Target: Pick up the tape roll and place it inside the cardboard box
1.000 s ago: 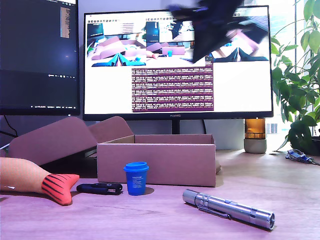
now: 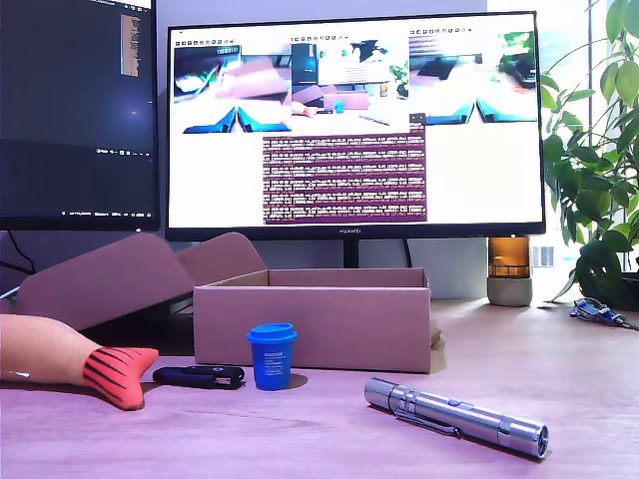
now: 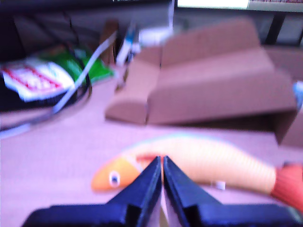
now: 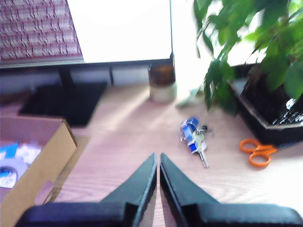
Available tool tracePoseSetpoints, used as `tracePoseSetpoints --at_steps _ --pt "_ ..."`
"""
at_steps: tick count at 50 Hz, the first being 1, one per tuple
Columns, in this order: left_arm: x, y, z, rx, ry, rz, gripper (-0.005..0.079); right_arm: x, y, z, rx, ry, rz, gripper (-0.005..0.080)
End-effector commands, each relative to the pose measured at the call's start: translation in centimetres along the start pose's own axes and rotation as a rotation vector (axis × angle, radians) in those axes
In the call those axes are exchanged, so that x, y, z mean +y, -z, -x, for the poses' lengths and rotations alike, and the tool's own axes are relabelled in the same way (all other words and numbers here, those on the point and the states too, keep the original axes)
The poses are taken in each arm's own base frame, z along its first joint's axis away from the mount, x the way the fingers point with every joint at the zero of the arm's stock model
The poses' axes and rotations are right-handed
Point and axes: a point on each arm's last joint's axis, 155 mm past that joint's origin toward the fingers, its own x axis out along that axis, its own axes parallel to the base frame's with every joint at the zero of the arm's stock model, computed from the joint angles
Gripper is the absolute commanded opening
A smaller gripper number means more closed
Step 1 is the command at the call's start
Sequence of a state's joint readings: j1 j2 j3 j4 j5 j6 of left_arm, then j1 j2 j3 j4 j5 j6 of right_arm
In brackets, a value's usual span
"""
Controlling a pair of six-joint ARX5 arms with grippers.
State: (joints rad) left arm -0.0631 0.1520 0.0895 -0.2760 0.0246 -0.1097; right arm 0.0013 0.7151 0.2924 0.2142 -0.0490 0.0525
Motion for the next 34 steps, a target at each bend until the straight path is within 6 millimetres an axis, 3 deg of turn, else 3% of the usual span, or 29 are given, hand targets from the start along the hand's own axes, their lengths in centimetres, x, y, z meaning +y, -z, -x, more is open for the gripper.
tracePoseSetpoints --at_steps 1,9,19,34 --pt "0.1 1.1 -0.2 0.029 -0.003 0.006 -0.0024 0.2 1.8 0.4 0.002 -0.013 -0.004 -0.0012" --pt "0.3 2.4 -0.1 0.08 -0.009 0.007 -0.0024 1.5 3.4 1.6 -0.027 -0.08 0.006 -0.0012" --pt "0.3 2.7 -0.1 0.093 -0.01 0.007 -0.0024 1.7 3.6 2.9 -0.052 -0.086 0.065 -0.0012" --pt "0.3 2.8 -0.1 0.093 -0.01 0.007 -0.0024 2.0 0.1 4.8 -0.205 -0.09 0.076 -0.0012"
